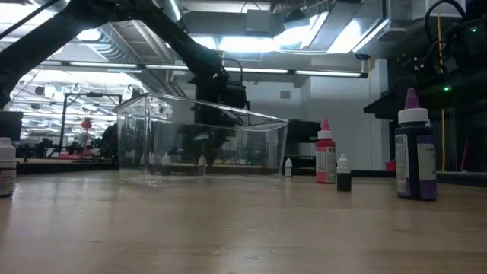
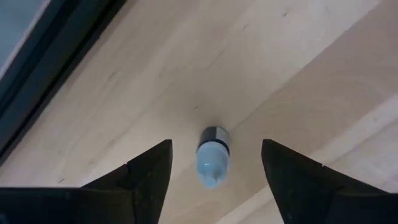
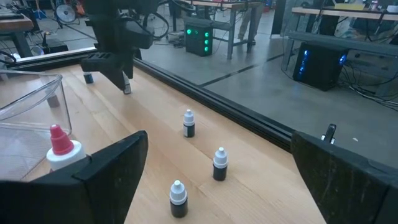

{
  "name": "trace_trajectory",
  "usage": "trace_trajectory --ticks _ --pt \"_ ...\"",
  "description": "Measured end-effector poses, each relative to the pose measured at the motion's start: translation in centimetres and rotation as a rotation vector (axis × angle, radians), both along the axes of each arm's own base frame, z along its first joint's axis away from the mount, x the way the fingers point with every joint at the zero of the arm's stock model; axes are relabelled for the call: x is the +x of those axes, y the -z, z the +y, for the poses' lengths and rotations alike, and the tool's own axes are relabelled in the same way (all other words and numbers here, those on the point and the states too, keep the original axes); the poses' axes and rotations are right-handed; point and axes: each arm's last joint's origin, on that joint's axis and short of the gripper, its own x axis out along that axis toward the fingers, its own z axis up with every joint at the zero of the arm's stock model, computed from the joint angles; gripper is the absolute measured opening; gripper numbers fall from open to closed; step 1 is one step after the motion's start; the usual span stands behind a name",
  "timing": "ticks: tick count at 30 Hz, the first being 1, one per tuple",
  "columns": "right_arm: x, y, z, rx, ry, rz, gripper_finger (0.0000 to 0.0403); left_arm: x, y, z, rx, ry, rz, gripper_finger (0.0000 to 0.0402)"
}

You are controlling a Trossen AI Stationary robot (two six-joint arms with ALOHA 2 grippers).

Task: Pick & Place food coloring
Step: Put the small dark green food coloring bottle into the transparent bin

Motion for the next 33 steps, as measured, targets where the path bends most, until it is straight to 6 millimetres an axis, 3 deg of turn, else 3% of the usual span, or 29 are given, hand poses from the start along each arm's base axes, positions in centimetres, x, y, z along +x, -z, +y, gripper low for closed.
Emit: trace_trajectory --ticks 18,25,33 --pt "0.0 0.0 0.0 0.0 0.0 -0.001 0.0394 0.0 0.0 -0.1 -0.001 -0.017 0.004 0.0054" --pt "0.0 0.0 0.0 -0.001 0.0 0.001 0.0394 0.0 -0.6 -0.6 -0.003 -0.03 0.007 0.0053" --pt "0.0 0.0 0.0 0.0 0.0 0.0 0.0394 -0.9 -5.0 -2.4 0.014 -0.044 -0.038 0.0054"
